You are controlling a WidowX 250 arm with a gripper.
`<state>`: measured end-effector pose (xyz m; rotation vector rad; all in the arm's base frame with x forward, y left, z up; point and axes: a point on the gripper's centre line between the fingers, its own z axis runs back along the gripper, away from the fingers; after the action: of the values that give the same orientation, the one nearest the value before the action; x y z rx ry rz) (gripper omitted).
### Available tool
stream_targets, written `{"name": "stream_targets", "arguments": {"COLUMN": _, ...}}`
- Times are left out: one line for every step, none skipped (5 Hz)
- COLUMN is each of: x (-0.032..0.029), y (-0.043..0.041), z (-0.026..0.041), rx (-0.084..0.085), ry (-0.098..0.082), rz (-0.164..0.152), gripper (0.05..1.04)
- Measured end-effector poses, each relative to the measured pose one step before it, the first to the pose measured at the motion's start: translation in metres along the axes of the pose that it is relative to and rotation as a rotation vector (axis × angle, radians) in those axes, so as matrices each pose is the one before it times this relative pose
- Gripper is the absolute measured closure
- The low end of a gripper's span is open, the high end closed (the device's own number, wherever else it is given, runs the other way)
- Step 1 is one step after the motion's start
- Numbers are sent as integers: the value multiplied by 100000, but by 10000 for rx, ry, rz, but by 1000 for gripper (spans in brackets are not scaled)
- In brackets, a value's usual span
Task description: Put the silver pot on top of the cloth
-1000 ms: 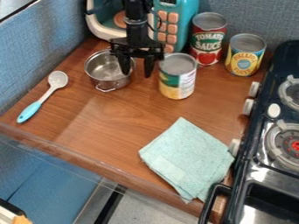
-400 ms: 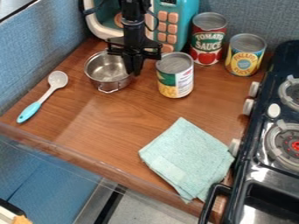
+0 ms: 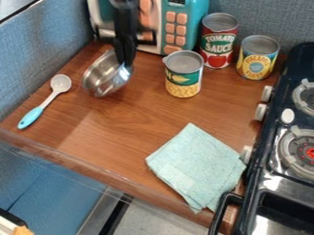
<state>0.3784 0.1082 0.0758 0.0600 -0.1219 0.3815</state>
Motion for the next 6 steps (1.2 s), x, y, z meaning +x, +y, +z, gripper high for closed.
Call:
{"name": "stream_targets", "arguments": {"x": -1062, "y": 66, "z": 3109, "rx": -139, "ry": -507, "rz": 200, "gripper": 1031}}
{"name": "stream_targets", "arguments": {"x": -3166, "y": -2578, "z": 1293, "rx": -94, "ry": 112, "rz": -568, "gripper": 1032}}
{"name": "stream_targets", "arguments": {"x": -3430, "y": -4536, "z": 421, "rx": -283, "ry": 146, "rz": -971, "gripper": 1032}}
{"name": "stream_targets", "arguments": {"x": -2659, "y": -3749, "z": -852, "rx": -19, "ry": 267, "rz": -933, "gripper": 1032}}
{"name": "stream_targets", "arguments": {"x": -1327, "y": -4479, "z": -480, "rx": -140, "ry": 8, "rz": -869, "gripper": 1032}}
{"name": "stream_targets", "arguments": {"x": -514, "y": -989, "z": -1655, "rx": 178, "ry": 315, "rz": -236, "gripper": 1032}}
